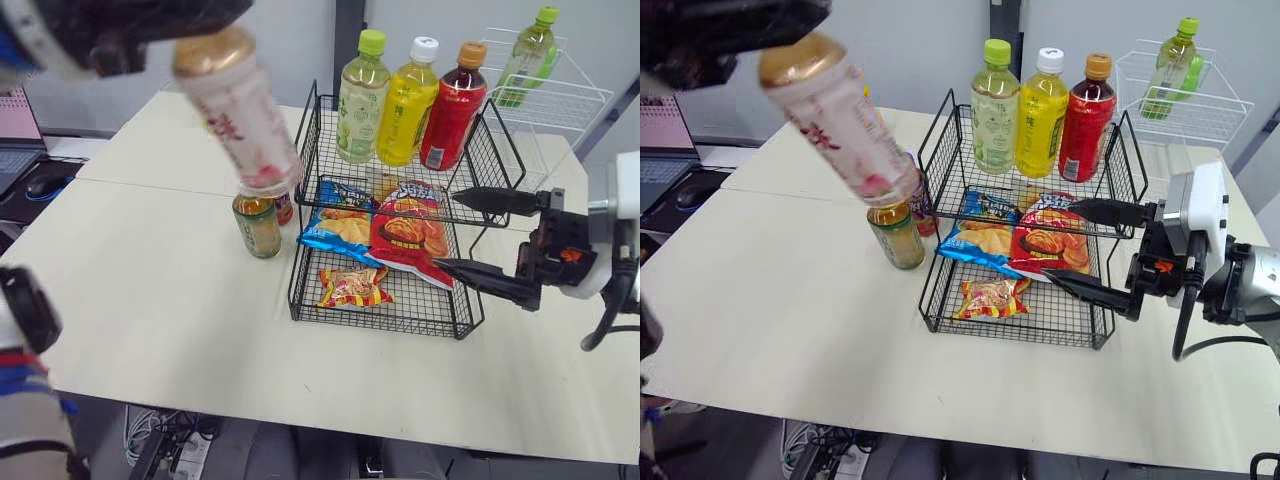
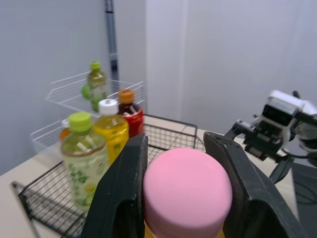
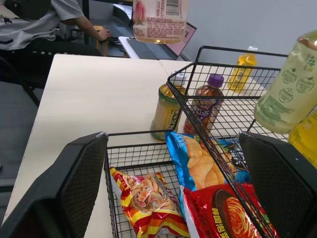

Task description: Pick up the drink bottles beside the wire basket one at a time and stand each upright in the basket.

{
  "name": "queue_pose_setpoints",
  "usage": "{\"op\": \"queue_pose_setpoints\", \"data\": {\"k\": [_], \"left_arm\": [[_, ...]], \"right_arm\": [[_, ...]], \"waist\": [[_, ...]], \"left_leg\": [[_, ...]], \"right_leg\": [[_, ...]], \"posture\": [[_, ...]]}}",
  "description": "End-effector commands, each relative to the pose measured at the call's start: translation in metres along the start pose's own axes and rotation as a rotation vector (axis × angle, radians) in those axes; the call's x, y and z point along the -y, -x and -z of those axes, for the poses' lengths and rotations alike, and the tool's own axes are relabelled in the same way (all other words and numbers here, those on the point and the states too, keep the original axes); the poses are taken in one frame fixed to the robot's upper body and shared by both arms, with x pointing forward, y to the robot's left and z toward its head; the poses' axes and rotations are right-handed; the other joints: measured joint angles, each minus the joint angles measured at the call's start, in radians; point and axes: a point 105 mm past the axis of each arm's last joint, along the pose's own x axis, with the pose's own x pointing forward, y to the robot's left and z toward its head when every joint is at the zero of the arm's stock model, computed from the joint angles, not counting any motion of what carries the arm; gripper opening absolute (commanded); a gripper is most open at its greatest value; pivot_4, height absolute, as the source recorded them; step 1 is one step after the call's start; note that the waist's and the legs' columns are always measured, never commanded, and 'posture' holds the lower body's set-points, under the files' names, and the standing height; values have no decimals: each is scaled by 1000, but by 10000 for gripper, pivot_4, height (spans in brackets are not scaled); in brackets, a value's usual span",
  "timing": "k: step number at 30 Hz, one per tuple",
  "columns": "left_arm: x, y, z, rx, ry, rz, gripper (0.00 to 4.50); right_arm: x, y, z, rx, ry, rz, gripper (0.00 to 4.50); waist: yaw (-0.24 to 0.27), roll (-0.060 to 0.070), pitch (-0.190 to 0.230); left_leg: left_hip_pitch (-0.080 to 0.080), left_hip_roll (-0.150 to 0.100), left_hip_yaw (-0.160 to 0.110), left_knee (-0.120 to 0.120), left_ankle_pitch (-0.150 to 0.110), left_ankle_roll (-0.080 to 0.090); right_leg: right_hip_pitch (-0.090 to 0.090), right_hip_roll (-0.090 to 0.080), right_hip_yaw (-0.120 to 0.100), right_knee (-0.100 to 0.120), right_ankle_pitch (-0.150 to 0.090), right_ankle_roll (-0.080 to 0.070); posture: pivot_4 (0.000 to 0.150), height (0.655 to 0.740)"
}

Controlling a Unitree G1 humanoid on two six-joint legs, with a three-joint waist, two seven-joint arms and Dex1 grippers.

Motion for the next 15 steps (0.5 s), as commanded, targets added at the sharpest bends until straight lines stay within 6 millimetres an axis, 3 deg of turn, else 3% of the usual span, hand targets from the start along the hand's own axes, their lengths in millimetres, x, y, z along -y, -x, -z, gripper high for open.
{"op": "queue_pose_setpoints", "data": {"k": [1, 9, 15], "left_arm": [[-12, -36, -6, 20, -105, 63, 13925], [-26, -122, 17, 45, -137, 173, 13925], [-29, -161, 37, 41, -134, 182, 13925]], "right_arm": [[-3, 3, -11, 24, 46, 62, 45000], [-6, 5, -15, 25, 59, 167, 45000], [-7, 6, -15, 13, 61, 221, 45000]], "waist": [[2, 0, 0], [-8, 1, 1], [-24, 2, 2]], "left_leg": [[0, 0, -1, 0, 0, 0], [-4, -1, -1, 0, 0, 0], [-5, -2, -2, 0, 0, 0]], "right_leg": [[0, 0, -1, 0, 0, 0], [-2, 0, 2, -1, 0, 0], [-3, 0, 1, -1, -1, 1]], "posture": [[1500, 6736], [1500, 6736], [1500, 6736]]}}
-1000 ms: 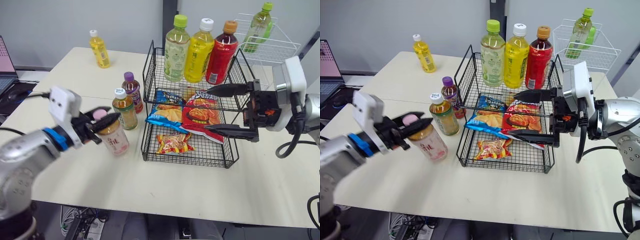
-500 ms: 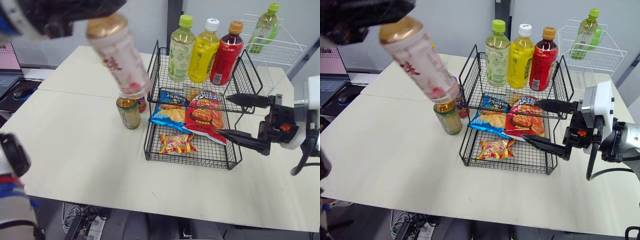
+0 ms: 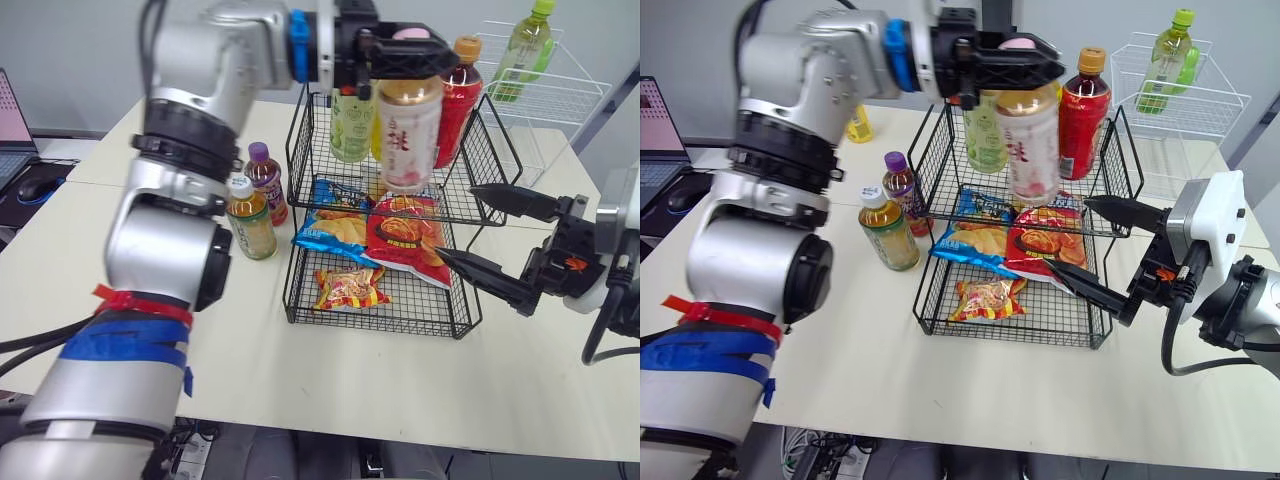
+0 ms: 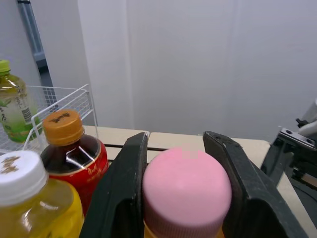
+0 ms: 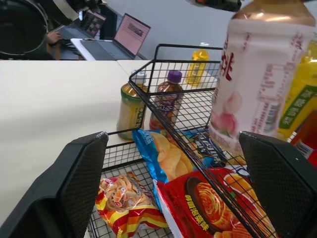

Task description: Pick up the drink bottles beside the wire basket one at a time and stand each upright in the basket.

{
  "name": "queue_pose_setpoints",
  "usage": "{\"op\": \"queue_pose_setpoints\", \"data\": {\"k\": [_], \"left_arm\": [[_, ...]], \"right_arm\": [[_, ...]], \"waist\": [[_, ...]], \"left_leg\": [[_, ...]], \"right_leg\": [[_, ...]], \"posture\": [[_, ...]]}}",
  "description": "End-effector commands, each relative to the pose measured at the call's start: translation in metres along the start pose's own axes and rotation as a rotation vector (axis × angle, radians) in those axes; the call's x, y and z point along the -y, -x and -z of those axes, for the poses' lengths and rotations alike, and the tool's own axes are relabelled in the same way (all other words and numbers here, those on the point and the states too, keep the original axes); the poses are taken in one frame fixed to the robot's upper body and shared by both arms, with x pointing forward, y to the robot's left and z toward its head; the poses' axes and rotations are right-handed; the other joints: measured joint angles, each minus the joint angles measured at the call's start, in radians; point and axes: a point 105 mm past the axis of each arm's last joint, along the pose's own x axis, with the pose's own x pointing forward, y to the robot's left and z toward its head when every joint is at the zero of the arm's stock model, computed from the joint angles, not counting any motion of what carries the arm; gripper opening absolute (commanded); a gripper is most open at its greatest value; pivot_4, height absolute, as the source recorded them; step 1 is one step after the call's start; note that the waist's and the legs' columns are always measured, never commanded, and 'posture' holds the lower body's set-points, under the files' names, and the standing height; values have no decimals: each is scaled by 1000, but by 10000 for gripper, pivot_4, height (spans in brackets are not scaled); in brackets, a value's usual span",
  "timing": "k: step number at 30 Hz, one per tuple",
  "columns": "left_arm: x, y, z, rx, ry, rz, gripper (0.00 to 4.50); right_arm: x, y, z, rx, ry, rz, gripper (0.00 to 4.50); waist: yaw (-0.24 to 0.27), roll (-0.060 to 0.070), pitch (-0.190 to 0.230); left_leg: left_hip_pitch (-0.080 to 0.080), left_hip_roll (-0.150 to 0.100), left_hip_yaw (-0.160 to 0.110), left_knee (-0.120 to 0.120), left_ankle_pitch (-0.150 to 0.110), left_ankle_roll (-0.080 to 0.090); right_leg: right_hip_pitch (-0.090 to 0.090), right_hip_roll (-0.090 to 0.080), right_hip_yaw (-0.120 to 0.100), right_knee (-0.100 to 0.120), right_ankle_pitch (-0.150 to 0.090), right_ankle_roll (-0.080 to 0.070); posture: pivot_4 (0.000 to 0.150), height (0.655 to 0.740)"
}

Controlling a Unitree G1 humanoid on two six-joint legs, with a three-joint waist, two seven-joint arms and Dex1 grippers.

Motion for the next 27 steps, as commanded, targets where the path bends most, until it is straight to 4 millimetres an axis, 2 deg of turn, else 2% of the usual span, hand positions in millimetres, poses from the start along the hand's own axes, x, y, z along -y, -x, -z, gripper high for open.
{"op": "queue_pose_setpoints", "data": {"k": [1, 9, 13, 15, 17, 23, 27], "left_arm": [[1, -13, -20, 44, -96, 3, 13925], [-3, -34, 0, -2, -93, -6, 13925], [-4, -36, 1, -6, -78, -4, 13925], [-3, -35, 0, -4, -73, 5, 21034], [-2, -34, -1, 0, -73, 19, 25719], [-1, -26, -10, 15, -80, 32, 44114], [0, -15, -15, 26, -83, 41, 44641]], "right_arm": [[-1, 2, -9, 16, 44, 34, 45000], [10, 0, -9, -8, 103, 147, 45000], [11, -1, -9, -3, 106, 168, 45000], [12, -1, -10, 0, 107, 175, 45000], [15, 2, -9, -1, 104, 181, 45000], [22, 11, -6, 0, 102, 189, 45000], [24, 13, -7, 12, 109, 190, 45000]], "waist": [[-4, 0, 0], [-8, 0, 0], [-8, 0, 0], [-8, 0, 0], [-7, 0, 0], [-6, 0, 0], [-10, 0, 0]], "left_leg": [[0, 0, 0, 0, 0, 0], [0, -1, -1, 0, 0, 0], [0, -1, -1, 0, 0, 0], [0, -1, -1, 0, 0, 0], [0, -1, -1, 0, 0, 0], [0, -1, -1, 0, 0, 0], [1, -1, -1, 0, 0, 0]], "right_leg": [[0, 0, 0, 0, 0, 0], [0, 0, 0, 0, 0, 0], [0, 0, 0, 0, 0, 0], [0, 0, 0, 0, 0, 0], [0, 0, -1, 0, 0, 0], [1, 0, -1, 0, 0, 1], [1, 0, -1, 0, 0, 0]], "posture": [[1500, 6736], [1500, 6736], [1500, 6736], [1500, 6736], [1500, 6736], [1500, 6736], [1500, 6736]]}}
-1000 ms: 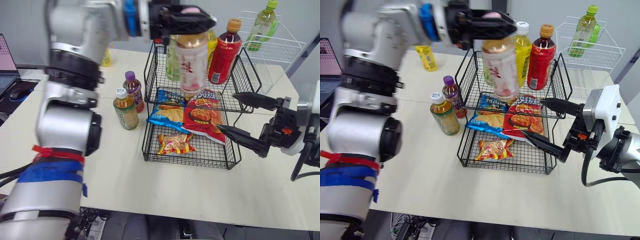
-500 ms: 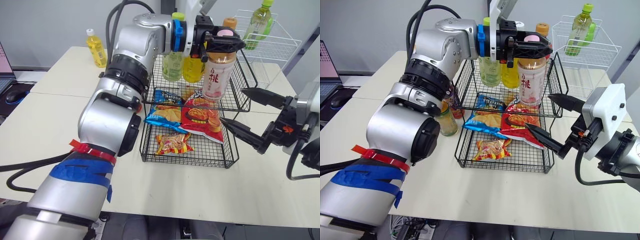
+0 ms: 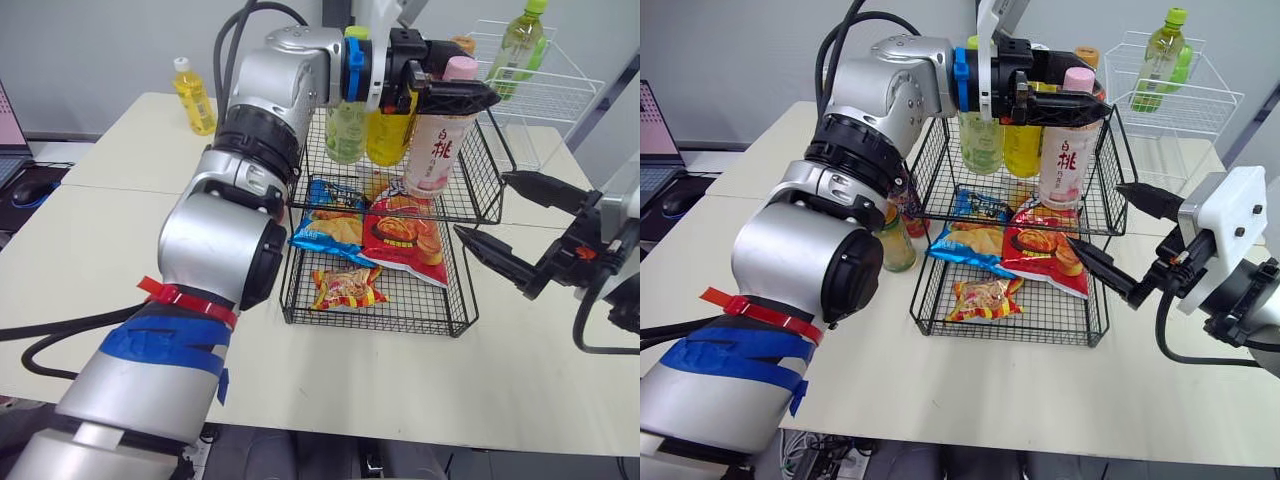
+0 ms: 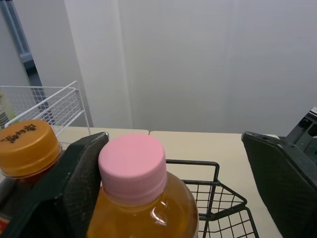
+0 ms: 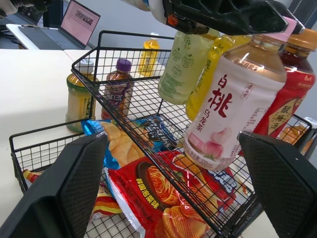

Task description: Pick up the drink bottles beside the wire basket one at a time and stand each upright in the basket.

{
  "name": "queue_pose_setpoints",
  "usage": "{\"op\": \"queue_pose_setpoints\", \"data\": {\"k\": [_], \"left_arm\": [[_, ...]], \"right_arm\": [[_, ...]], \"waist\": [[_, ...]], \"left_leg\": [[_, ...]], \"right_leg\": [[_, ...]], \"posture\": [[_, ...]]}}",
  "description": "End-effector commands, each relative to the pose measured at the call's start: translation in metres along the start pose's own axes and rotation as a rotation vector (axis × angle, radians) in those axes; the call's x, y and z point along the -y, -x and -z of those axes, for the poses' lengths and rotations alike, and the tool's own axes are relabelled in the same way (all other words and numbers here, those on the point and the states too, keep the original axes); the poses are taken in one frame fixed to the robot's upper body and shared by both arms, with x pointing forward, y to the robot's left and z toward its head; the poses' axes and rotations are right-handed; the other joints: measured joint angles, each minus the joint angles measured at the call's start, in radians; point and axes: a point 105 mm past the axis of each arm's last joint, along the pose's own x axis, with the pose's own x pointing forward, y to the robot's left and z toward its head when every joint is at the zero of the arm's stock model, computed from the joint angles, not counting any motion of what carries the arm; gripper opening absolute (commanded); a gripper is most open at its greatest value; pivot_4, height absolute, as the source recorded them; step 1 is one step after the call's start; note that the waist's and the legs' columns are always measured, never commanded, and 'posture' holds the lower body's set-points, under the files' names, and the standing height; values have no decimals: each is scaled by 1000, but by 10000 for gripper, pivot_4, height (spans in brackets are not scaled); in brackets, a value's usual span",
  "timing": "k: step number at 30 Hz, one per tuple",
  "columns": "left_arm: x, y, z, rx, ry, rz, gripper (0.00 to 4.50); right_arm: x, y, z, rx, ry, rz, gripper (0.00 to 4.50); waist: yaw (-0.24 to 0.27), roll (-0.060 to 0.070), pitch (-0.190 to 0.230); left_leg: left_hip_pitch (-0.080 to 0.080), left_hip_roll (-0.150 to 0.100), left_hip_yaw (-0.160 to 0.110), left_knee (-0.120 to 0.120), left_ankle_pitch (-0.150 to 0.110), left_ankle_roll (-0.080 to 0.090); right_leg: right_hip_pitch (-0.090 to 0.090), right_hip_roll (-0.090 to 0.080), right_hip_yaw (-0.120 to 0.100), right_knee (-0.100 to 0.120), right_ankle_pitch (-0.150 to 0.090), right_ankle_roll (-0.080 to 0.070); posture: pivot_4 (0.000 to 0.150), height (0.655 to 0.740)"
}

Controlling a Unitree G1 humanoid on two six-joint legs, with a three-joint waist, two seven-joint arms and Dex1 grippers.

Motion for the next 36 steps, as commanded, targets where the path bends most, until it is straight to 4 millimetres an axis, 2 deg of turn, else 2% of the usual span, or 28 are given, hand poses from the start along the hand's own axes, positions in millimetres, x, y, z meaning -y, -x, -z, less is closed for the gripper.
{"op": "queue_pose_setpoints", "data": {"k": [1, 9, 17, 23, 26, 28, 29, 31, 33, 36], "left_arm": [[6, 10, -28, 34, -85, 17, 44641], [10, 41, -31, 19, -105, 10, 44641], [22, 87, -37, 44, -102, -49, 44641], [38, 135, -36, 22, -99, -144, 44641], [42, 176, -30, -6, -103, -287, 44641], [43, 190, -28, -15, -99, -354, 44641], [44, 204, -26, -20, -97, -416, 44641], [48, 231, -20, -41, -91, -531, 44641], [52, 245, -15, -55, -86, -592, 44641], [61, 274, 8, -112, -55, -714, 44641]], "right_arm": [[5, 4, -12, 51, 44, 19, 45000], [12, 4, -12, 58, 57, 25, 45000], [19, 5, -13, 69, 63, 14, 45000], [18, 4, -13, 58, 66, -48, 45000], [10, -3, -13, 42, 63, -160, 45000], [6, -5, -13, 37, 60, -203, 45000], [3, -8, -14, 36, 58, -248, 45000], [-3, -14, -15, 38, 53, -329, 45000], [-6, -19, -16, 40, 51, -378, 45000], [-14, -28, -15, 44, 31, -454, 45000]], "waist": [[-1, 0, 0], [0, 0, 0], [-1, 0, 0], [-2, 1, 0], [-7, 2, -1], [-7, 2, -1], [-5, 2, -1], [-3, 2, -1], [-10, 3, 0], [-6, 2, -1]], "left_leg": [[0, 0, 0, 0, 0, 0], [2, 0, 0, 0, 0, 0], [3, 1, 1, 0, 0, 0], [4, 2, 1, 0, 0, 0], [5, 2, 2, 0, 0, 0], [6, 2, 2, 0, 0, 0], [6, 3, 1, 0, 0, 0], [5, 2, 2, 0, 0, 0], [6, 3, 3, 0, 0, 0], [6, 3, 3, 0, 0, 0]], "right_leg": [[0, 0, 0, 0, 0, 0], [1, 0, 0, 0, 0, 0], [2, 0, 1, 1, 0, 0], [2, 0, 1, 2, 0, 0], [3, 0, 1, 2, 0, 0], [3, 0, 1, 2, 0, 0], [3, 0, 0, 2, 0, 0], [3, 0, 0, 2, 0, 0], [3, 0, 1, 2, 0, 0], [3, 0, 1, 2, 0, 0]], "posture": [[1500, 6736], [1500, 6736], [1500, 6736], [1500, 6736], [1500, 6736], [1500, 6736], [1500, 6736], [1500, 6736], [1500, 6736], [1500, 6736]]}}
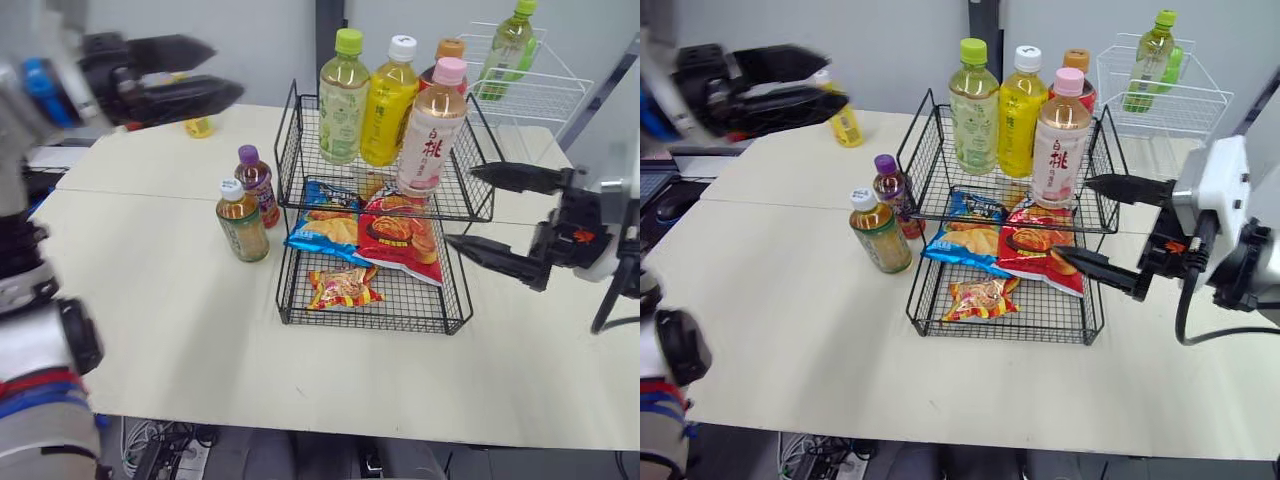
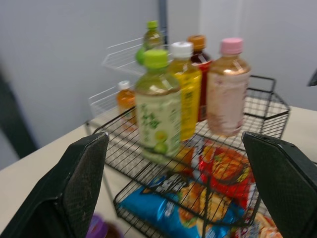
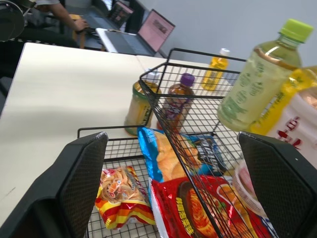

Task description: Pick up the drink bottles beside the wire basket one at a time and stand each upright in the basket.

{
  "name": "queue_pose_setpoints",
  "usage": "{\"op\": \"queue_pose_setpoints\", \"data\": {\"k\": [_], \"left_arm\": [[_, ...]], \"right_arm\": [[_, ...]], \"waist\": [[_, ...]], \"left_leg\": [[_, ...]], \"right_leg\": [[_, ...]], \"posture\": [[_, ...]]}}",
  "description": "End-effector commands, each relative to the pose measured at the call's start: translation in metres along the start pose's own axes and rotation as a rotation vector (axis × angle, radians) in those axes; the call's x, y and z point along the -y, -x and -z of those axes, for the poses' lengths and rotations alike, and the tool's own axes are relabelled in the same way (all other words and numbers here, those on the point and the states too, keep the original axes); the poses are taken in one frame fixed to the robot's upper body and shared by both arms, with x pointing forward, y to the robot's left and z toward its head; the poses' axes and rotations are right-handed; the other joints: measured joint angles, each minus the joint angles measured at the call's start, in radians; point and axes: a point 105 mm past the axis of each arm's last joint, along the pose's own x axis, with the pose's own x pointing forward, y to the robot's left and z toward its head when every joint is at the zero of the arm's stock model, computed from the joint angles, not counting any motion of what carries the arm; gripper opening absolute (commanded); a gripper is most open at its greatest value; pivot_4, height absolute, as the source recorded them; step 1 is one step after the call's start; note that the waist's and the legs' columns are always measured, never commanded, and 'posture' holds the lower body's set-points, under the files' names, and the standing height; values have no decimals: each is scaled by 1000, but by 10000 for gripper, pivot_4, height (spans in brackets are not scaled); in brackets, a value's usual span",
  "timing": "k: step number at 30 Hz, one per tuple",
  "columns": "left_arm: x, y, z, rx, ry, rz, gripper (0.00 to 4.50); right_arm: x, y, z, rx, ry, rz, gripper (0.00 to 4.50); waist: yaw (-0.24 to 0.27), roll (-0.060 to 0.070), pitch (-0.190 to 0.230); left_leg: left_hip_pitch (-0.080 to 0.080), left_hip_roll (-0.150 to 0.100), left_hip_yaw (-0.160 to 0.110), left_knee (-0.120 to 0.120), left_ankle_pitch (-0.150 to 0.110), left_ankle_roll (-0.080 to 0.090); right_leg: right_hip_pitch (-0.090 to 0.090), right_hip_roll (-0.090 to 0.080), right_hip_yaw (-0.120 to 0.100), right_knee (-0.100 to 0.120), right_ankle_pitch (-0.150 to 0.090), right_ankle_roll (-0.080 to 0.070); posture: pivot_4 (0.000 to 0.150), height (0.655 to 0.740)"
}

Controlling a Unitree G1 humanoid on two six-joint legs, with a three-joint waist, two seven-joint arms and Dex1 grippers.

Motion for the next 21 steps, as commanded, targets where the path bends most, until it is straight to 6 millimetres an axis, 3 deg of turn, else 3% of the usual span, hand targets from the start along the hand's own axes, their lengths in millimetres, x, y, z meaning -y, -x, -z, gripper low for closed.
{"op": "queue_pose_setpoints", "data": {"k": [1, 5, 9, 13, 21], "left_arm": [[-4, 29, 10, -11, -26, -119, 44641], [-5, 60, 62, -117, 16, -236, 44641], [3, 70, 86, -124, 54, -276, 44641], [10, 60, 94, -77, 90, -281, 44641], [15, 9, 95, 44, 125, -305, 44641]], "right_arm": [[-6, -10, -1, 9, 0, -72, 45000], [-13, -24, 3, 6, -29, -111, 45000], [-20, -29, 4, 2, -42, -117, 45000], [-27, -33, 5, 8, -51, -110, 45000], [-40, -38, 0, 42, -76, -72, 45000]], "waist": [[3, 0, 0], [5, 0, -1], [16, -1, -1], [25, -2, -1], [26, -2, -2]], "left_leg": [[0, 0, 0, 0, 0, 0], [-1, 1, 1, 0, 0, 0], [-2, 0, 0, 0, 0, 0], [-2, -1, 0, 0, 0, 0], [-1, -1, 0, 0, 0, 0]], "right_leg": [[0, 0, 0, 0, 0, 0], [-1, -1, 0, 0, 0, -1], [-1, -3, -1, 0, 0, -1], [-1, -4, -1, 0, 0, -1], [0, -4, -1, 0, 0, 0]], "posture": [[1500, 6736], [1500, 6736], [1500, 6736], [1500, 6736], [1500, 6736]]}}
